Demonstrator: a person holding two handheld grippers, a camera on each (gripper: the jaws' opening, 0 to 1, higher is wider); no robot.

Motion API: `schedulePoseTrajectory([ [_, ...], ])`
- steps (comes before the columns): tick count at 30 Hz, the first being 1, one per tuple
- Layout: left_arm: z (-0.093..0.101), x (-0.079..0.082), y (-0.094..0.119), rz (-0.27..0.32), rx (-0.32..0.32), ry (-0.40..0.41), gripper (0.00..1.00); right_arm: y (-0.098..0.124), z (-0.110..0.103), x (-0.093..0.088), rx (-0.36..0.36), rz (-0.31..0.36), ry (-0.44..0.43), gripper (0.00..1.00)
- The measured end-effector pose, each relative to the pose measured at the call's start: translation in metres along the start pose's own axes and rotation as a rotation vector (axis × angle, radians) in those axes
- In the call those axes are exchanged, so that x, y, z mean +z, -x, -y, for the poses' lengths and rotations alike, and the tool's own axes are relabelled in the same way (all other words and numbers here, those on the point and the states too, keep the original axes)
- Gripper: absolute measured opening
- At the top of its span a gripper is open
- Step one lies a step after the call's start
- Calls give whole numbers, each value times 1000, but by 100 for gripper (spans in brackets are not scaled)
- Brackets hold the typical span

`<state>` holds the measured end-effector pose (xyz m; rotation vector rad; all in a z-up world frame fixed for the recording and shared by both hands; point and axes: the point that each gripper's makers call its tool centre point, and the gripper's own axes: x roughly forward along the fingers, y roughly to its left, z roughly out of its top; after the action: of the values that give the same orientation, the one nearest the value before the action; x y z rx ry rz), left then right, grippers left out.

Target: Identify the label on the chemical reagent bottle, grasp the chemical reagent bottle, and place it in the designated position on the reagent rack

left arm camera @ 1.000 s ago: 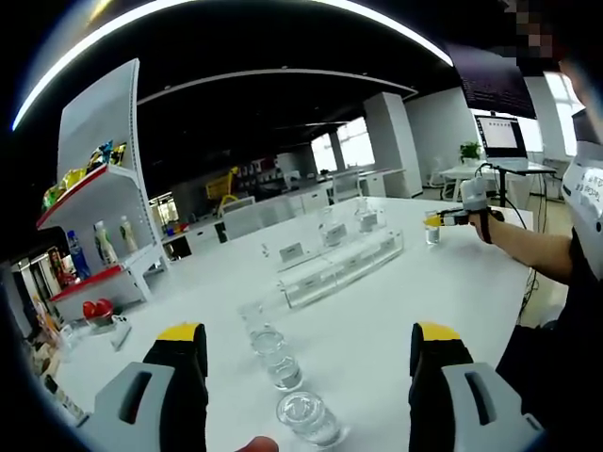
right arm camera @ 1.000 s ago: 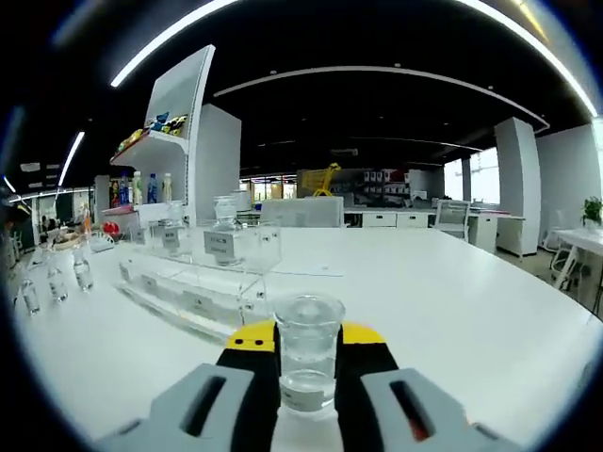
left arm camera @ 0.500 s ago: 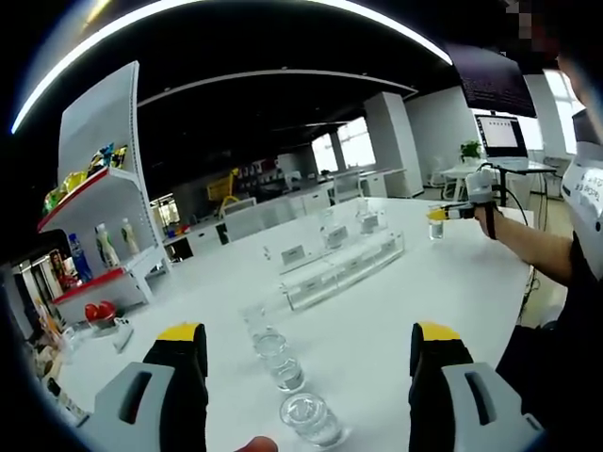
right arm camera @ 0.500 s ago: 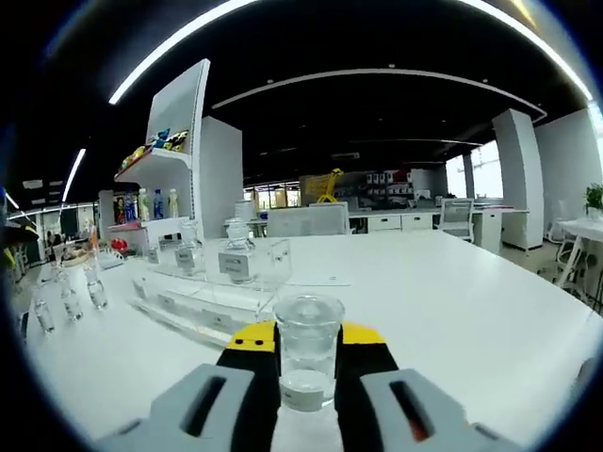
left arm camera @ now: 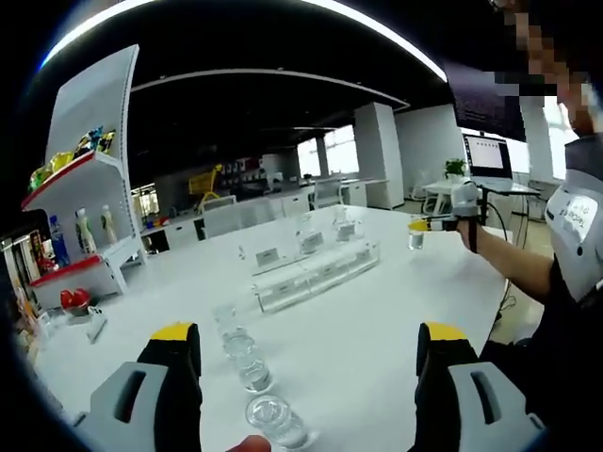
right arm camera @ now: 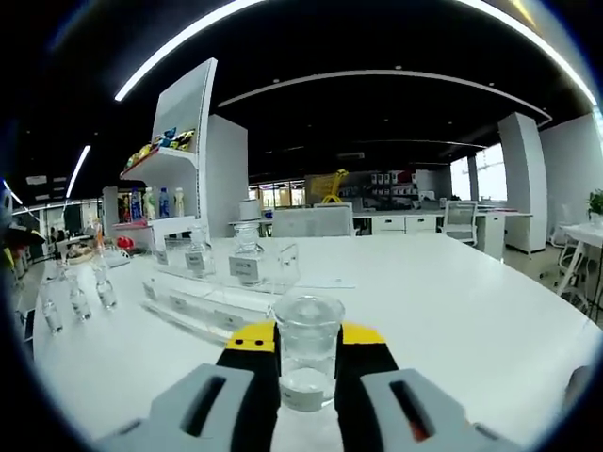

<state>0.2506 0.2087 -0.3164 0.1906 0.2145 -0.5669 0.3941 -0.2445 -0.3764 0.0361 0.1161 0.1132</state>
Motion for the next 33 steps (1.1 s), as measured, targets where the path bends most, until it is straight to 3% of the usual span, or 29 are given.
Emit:
schedulePoseTrajectory([
  [7,-6,10,-2,31,20,14,95,7,-5,8,11,-4,13,18],
  [14,-9,-1,-6,13,34,5,95,15,-5,18,8,16,-2,18],
  [25,-10,4,-2,40,39,-2,95,19,-7,24,3,13,9,18],
  [33,-12,2,0,36,39,4,95,21,-20,34,25,22,14,18],
])
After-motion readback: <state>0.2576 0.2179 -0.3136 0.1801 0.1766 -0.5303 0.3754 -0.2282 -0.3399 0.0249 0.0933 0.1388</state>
